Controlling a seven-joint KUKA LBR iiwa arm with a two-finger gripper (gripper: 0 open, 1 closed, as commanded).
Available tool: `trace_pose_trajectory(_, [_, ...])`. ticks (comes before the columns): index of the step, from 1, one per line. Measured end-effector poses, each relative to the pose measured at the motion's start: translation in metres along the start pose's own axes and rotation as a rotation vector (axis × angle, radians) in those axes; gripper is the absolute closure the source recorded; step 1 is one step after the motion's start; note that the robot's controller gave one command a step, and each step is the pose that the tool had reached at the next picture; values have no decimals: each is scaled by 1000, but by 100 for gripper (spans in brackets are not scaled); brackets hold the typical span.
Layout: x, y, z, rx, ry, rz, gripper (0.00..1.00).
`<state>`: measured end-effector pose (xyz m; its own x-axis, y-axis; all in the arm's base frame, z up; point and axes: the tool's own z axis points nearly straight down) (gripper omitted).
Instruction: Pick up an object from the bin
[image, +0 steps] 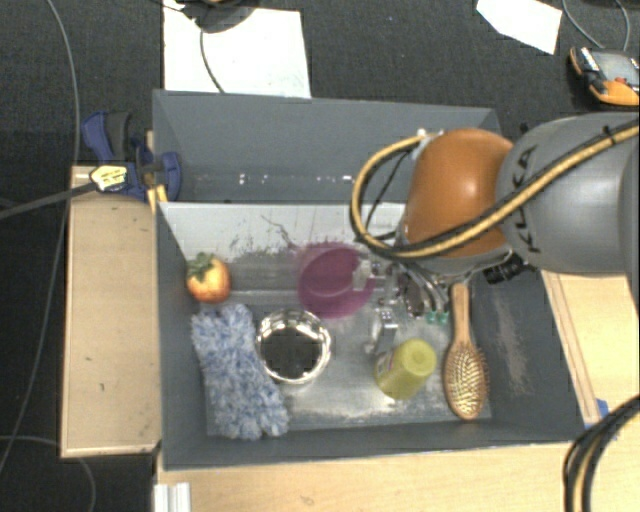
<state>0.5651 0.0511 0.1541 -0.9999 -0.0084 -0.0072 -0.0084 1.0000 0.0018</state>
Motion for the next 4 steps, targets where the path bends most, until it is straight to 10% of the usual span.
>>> trace_pose_trajectory(3, [0,11,-3,-2,-6,28,0])
trace_pose_trajectory(4, [-23,35,36,-3,-7,-32,0])
